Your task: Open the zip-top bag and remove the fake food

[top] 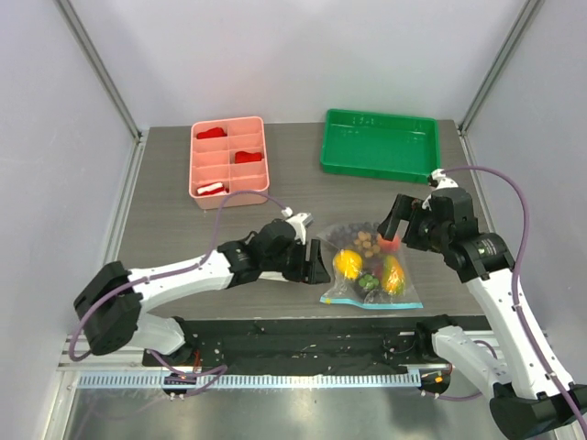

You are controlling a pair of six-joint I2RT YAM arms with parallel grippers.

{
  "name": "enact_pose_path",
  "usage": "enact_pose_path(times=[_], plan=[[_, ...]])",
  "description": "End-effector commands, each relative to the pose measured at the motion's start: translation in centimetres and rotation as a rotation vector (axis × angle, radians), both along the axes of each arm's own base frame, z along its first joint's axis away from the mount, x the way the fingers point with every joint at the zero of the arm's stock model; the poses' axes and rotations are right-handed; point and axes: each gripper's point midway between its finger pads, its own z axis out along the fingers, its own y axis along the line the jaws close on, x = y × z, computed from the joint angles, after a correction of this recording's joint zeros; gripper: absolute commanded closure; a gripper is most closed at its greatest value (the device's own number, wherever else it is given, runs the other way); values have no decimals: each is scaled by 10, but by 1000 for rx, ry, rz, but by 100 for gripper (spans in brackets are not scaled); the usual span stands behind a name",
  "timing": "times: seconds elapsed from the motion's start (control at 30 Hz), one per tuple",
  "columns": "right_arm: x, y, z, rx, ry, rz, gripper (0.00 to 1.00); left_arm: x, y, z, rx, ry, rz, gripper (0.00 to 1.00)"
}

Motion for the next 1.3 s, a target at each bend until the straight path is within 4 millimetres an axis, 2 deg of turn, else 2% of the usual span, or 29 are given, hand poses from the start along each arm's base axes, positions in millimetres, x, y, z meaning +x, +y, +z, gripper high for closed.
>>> enact_pose_path(times=[0.0, 0.03, 0.1, 0.17, 0.23, 0.33, 0.37, 0.5, 0.57, 0.6, 0.63, 0.67, 0.7, 0.73, 0.83, 0.87, 1.0, 1.07, 1.2, 1.27], plan=[[-14, 20, 25, 136, 34, 36, 0, -12, -33, 26, -125, 57, -42, 37], [-26, 27, 23, 167, 93, 58, 0, -11, -33, 30, -127, 55, -31, 36], [-33, 32, 33, 210, 115, 64, 0, -7, -32, 32, -119, 97, 34, 36], [-41, 34, 40, 248, 137, 46, 0, -13, -27, 25, -71, 168, 53, 34], [-44, 36, 37, 269, 158, 37, 0, -20, -24, 17, -48, 257, 85, 36], [-55, 32, 19, 263, 218, 10, 0, -32, -19, 3, -17, 344, 105, 39], [-63, 33, 3, 267, 267, 8, 0, -34, -17, 4, -23, 356, 105, 39], [-89, 32, -18, 318, 292, -18, 0, -49, -7, -3, -13, 411, 104, 43], [-105, 29, -36, 323, 354, -56, 1, -59, 1, -17, 41, 449, 88, 44], [-113, 28, -42, 328, 377, -60, 1, -60, -1, -17, 59, 453, 71, 45], [-122, 27, -56, 334, 440, -94, 3, -63, 8, -22, 119, 438, 49, 45], [-135, 23, -66, 324, 500, -125, 3, -64, 9, -19, 141, 410, 32, 44], [-140, 23, -68, 338, 495, -135, 3, -53, 5, -6, 144, 344, 36, 43], [-143, 22, -77, 340, 514, -152, 3, -52, 9, -5, 178, 287, -7, 41], [-149, 19, -91, 342, 569, -223, 3, -47, 10, 0, 237, 213, -70, 30], [-152, 25, -92, 373, 611, -217, 3, -46, 8, 0, 244, 206, -86, 28], [-146, 28, -110, 356, 636, -185, 3, -46, -3, -26, 257, 232, -129, 23], [-138, 26, -112, 310, 606, -137, 2, -42, -9, -29, 234, 221, -119, 19], [-111, 18, -101, 205, 515, -80, 1, -36, -24, -28, 167, 210, -98, 17], [-98, 18, -100, 172, 518, -56, 0, -38, -31, -33, 142, 247, -99, 16]])
